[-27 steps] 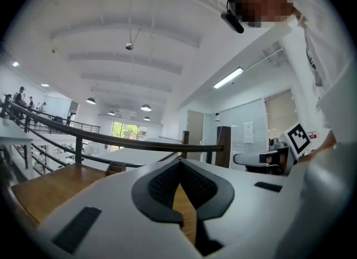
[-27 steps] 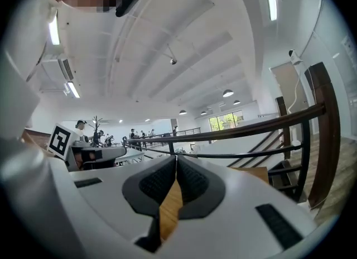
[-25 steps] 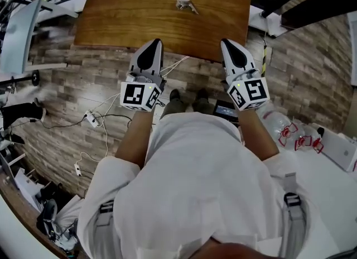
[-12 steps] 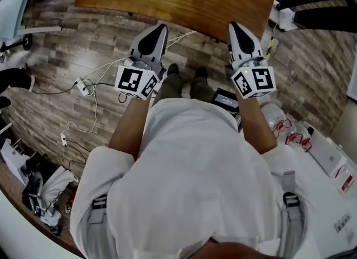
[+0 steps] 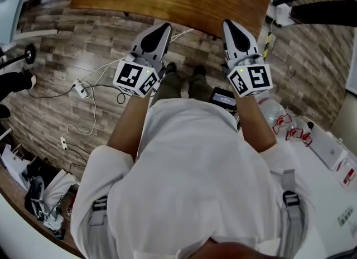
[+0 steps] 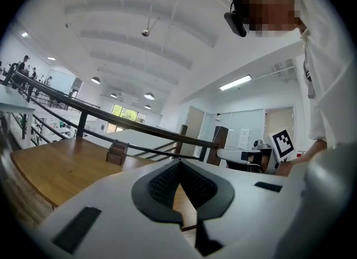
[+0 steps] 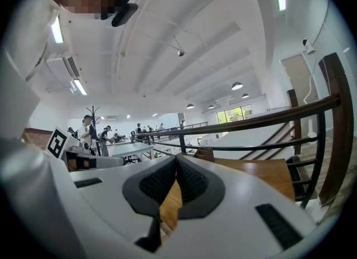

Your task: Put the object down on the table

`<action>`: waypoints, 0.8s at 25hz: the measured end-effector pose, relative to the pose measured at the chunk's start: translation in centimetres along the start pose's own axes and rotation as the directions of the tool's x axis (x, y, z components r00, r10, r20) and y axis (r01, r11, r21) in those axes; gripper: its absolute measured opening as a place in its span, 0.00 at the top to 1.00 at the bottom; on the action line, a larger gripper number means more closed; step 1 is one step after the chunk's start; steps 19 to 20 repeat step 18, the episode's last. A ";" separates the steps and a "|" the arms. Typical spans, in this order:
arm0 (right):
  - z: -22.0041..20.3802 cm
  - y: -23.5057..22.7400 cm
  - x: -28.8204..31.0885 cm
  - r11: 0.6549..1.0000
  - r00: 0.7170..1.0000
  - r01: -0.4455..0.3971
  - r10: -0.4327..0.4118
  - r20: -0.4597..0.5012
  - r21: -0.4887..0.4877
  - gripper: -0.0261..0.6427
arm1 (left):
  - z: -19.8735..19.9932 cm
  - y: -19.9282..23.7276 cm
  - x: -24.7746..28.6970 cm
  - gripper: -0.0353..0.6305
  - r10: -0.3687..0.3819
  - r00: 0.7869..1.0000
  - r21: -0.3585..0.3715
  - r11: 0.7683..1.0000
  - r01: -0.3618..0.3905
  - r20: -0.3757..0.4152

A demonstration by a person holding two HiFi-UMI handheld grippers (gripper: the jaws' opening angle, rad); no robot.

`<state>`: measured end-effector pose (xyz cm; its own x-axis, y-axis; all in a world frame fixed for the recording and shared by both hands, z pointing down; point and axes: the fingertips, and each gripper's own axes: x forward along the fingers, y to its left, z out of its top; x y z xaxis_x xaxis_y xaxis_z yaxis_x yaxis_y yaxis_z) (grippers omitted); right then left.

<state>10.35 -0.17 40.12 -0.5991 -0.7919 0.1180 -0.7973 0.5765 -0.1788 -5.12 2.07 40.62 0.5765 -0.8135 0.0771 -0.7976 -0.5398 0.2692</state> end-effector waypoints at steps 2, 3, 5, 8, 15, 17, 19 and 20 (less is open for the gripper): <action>-0.3 -0.3 -0.2 1.000 1.000 0.003 -0.003 -0.005 0.006 0.92 | -0.3 -0.4 0.2 0.93 -0.010 1.000 -0.004 1.000 0.010 -0.006; -0.4 -0.4 -0.2 1.000 1.000 0.001 -0.001 -0.007 0.007 0.92 | -0.4 -0.5 0.2 0.93 -0.013 1.000 -0.007 1.000 0.013 -0.008; -0.4 -0.3 -0.3 1.000 1.000 -0.005 0.005 -0.010 0.005 0.92 | -0.6 -0.7 0.3 0.93 -0.018 1.000 -0.012 1.000 0.018 -0.015; -0.3 -0.2 -0.3 1.000 1.000 -0.011 0.011 -0.007 0.002 0.92 | -0.6 -0.8 0.5 0.93 -0.024 0.999 -0.016 1.000 0.024 -0.021; 0.1 -1.5 -1.7 1.000 1.000 -0.013 0.013 -0.003 -0.001 0.92 | -0.5 -2.3 2.2 0.93 -0.050 0.998 -0.025 0.998 0.049 -0.023; 0.4 -2.3 -2.1 1.000 1.000 -0.008 0.008 -0.001 -0.001 0.92 | -0.4 -2.9 2.8 0.93 -0.059 0.998 -0.034 0.998 0.058 -0.024; 0.6 -2.8 -2.2 1.000 1.000 -0.006 0.006 0.000 -0.001 0.92 | -0.4 -3.1 3.1 0.93 -0.063 0.998 -0.038 0.997 0.062 -0.024; 0.6 -2.8 -2.2 1.000 1.000 -0.006 0.006 0.000 -0.001 0.92 | -0.4 -3.1 3.1 0.93 -0.063 0.998 -0.038 0.997 0.062 -0.024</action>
